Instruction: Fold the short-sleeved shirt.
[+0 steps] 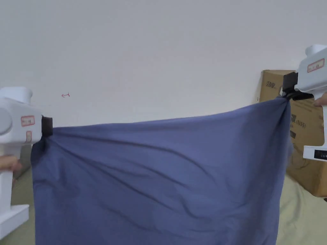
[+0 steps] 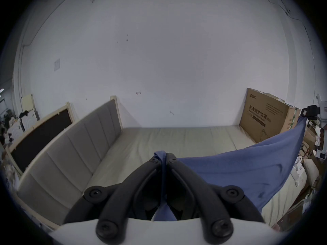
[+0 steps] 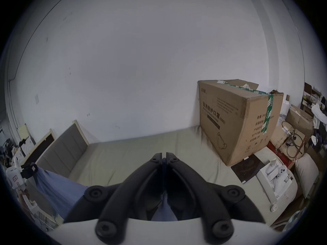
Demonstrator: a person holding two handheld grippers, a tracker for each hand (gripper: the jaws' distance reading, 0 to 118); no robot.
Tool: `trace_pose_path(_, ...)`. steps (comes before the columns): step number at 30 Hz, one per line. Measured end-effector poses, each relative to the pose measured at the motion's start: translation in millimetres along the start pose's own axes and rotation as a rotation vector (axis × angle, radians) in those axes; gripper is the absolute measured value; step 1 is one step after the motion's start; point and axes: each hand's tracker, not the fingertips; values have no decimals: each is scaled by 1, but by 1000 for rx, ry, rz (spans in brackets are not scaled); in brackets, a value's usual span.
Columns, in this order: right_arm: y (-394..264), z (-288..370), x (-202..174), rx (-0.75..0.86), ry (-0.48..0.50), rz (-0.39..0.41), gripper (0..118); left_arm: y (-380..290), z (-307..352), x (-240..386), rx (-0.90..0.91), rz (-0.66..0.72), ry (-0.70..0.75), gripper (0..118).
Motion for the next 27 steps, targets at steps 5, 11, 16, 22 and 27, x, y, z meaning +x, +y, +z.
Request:
trace_pose_path(5,42,-25,-14,47,-6,-53,3,51,-30,-2,38,15,11,3)
trace_pose_path(11,126,-47,-29,163,8,-117,3,131,-66,-1,116,44,33,3)
trace_pose_path(16,191,-40,-47,269,62,-175,3,201,-86,6,187,29,88,3)
trace_pose_path(22,199,-57,-59,286,0,-37,3,221,-112,8,250,20,122,3)
trace_pose_path(27,156,-124,-53,165,-30,-16,3,174,-168,16,177,19,138,3)
